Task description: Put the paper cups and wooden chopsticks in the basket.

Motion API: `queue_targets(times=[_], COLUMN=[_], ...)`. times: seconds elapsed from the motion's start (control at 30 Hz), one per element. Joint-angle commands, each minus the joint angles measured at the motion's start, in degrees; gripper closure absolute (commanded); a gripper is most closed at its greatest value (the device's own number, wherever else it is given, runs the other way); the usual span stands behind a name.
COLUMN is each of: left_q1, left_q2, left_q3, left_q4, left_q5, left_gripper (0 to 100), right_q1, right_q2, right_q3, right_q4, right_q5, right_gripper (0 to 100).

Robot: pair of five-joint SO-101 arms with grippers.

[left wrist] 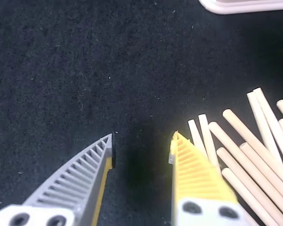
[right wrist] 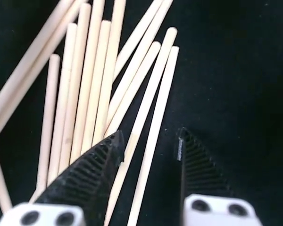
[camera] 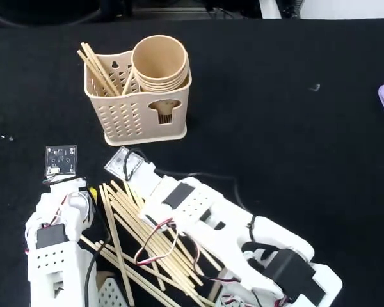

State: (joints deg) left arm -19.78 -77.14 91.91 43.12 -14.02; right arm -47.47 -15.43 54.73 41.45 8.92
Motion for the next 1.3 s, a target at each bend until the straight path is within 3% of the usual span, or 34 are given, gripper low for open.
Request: queue_targets(times=[0.0, 0.37, 0.73, 0.97, 1.27], left_q1=[-0.2, -0.2, -0.2, -0.2, -0.2], left_q2=[-0.6, -0.6, -0.6, -0.6, -0.6], left_q3=[-0.8, -0.8, -0.7, -0.8, -0.8], left_q4=[-1.1, -1.1, -1.1, -1.1, -1.1], left_q5=[0.4, 0.4, 0.4, 0.4, 0.4], left_gripper=[80, 80, 80, 80, 80], right_q1=[0.7, 0.8, 0.8, 5.3, 6.4], right_q2=[-2.8, 3.4, 9.5, 11.0, 11.2], right_q3=[0.3, -0.5, -6.5, -8.2, -8.2], right_q4=[-2.2, -5.0, 0.0, 8.1, 9.4], right_q5=[0.7, 1.1, 1.1, 8.1, 8.7], right_gripper=[80.0, 80.2, 80.5, 86.8, 91.3])
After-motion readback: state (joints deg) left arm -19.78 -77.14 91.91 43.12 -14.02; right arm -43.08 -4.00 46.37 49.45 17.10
